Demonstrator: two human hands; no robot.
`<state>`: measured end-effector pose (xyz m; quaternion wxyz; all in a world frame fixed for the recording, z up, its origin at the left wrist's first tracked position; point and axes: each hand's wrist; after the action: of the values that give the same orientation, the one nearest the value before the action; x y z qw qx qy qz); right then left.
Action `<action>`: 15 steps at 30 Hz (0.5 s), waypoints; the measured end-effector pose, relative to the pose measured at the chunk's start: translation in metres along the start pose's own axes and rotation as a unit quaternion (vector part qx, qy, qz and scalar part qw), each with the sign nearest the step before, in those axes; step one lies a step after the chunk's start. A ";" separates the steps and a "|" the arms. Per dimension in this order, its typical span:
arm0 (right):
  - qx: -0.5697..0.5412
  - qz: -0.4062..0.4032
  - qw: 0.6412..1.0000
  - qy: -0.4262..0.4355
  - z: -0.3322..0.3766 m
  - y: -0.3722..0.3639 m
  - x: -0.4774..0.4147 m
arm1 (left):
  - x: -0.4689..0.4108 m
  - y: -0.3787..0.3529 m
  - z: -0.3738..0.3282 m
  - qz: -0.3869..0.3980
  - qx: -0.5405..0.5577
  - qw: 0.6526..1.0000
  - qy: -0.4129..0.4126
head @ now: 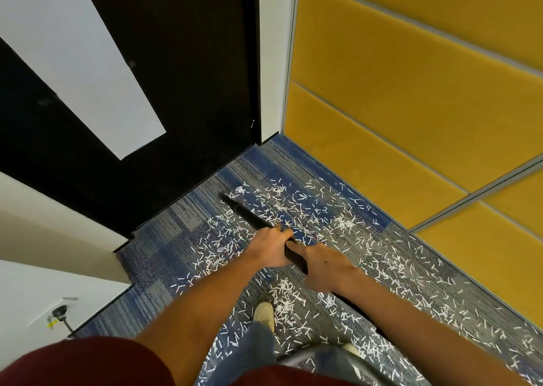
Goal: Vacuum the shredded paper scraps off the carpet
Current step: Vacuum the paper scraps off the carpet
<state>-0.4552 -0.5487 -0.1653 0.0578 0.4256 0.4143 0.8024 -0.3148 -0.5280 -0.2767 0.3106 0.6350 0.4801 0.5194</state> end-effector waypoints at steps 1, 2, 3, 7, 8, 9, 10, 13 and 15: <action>0.004 0.001 1.000 0.004 -0.004 0.000 0.003 | 0.000 -0.002 -0.004 -0.005 0.000 1.000 0.003; 0.012 -0.001 1.000 0.007 -0.008 -0.001 0.006 | 0.001 -0.005 -0.009 -0.012 0.006 1.000 0.009; 0.024 -0.006 1.000 0.009 -0.013 -0.003 0.007 | 0.001 -0.007 -0.013 -0.021 0.017 1.000 0.016; 0.055 -0.004 0.998 0.010 -0.029 -0.007 0.018 | 0.006 -0.015 -0.038 -0.035 0.089 0.994 0.051; 0.049 -0.002 0.999 0.008 -0.033 -0.009 0.020 | 0.006 -0.017 -0.044 -0.029 0.094 0.994 0.056; 0.039 -0.002 0.999 0.008 -0.036 -0.010 0.021 | 0.005 -0.017 -0.048 -0.027 0.099 0.993 0.062; 0.028 -0.003 1.000 0.005 -0.040 -0.010 0.021 | 0.003 -0.017 -0.052 -0.027 0.104 0.992 0.067; 0.014 -0.008 1.000 -0.001 -0.047 -0.012 0.018 | -0.003 -0.016 -0.059 -0.028 0.099 0.991 0.081; 0.002 -0.014 1.000 -0.004 -0.050 -0.013 0.015 | -0.007 -0.018 -0.061 -0.034 0.095 0.992 0.078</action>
<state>-0.5048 -0.5641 -0.1797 0.0699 0.4230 0.4217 0.7990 -0.3784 -0.5349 -0.2787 0.2275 0.6026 0.5711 0.5088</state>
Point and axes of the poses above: each hand's wrist, its own x-axis away from the middle knuckle, its own y-axis out of the back of the hand, z = x × y, and after that the axes turned 1 degree about y, right-handed
